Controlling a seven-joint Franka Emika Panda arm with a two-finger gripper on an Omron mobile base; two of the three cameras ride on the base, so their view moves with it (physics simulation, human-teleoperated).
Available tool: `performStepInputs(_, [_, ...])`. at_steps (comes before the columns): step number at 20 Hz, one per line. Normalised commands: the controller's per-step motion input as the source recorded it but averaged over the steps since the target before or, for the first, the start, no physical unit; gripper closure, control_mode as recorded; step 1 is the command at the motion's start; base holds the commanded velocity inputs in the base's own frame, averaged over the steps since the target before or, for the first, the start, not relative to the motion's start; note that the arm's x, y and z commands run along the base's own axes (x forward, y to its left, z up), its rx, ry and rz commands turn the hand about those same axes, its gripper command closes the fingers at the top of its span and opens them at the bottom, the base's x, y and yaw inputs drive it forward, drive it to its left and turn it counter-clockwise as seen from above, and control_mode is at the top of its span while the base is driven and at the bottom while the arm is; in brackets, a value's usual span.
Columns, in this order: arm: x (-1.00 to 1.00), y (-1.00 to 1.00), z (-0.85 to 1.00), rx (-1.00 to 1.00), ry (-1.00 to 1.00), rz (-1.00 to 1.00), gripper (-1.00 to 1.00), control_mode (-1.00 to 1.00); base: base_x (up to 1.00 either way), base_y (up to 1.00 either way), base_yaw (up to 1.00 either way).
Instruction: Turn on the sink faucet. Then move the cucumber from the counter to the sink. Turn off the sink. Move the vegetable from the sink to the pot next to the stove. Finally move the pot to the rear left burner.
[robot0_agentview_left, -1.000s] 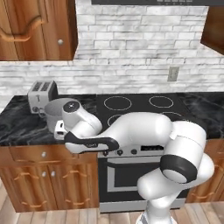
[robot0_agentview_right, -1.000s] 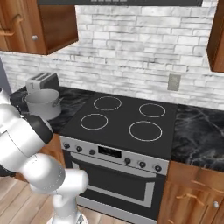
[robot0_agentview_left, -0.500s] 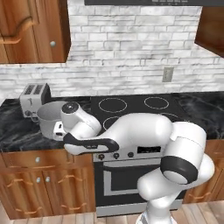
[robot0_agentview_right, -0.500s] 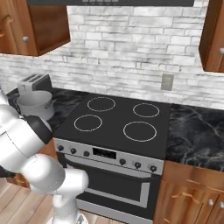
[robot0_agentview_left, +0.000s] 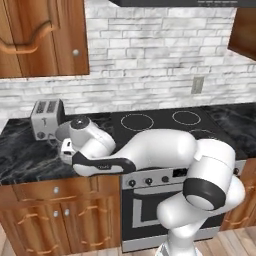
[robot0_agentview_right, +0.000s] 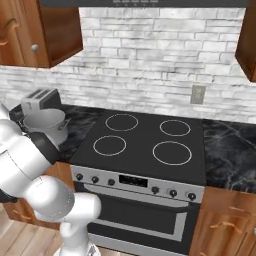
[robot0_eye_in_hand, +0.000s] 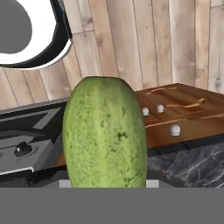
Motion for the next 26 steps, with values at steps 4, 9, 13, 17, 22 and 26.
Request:
performStepInputs(4, [0.0,0.0,0.0,0.0,0.0,0.0,1.0,1.0,0.12,0.59,-0.09])
performStepInputs(9, [0.0,0.0,0.0,0.0,0.0,0.0,1.0,1.0,0.44,0.36,-0.05])
performStepInputs(13, [0.0,0.0,0.0,0.0,0.0,0.0,1.0,1.0,0.49,0.06,0.0])
performStepInputs(17, [0.0,0.0,0.0,0.0,0.0,0.0,1.0,1.0,0.36,0.01,0.0])
performStepInputs(22, [0.0,0.0,0.0,0.0,0.0,0.0,1.0,1.0,0.19,0.05,0.0])
performStepInputs(26, [0.0,0.0,0.0,0.0,0.0,0.0,1.0,1.0,0.12,0.05,0.0])
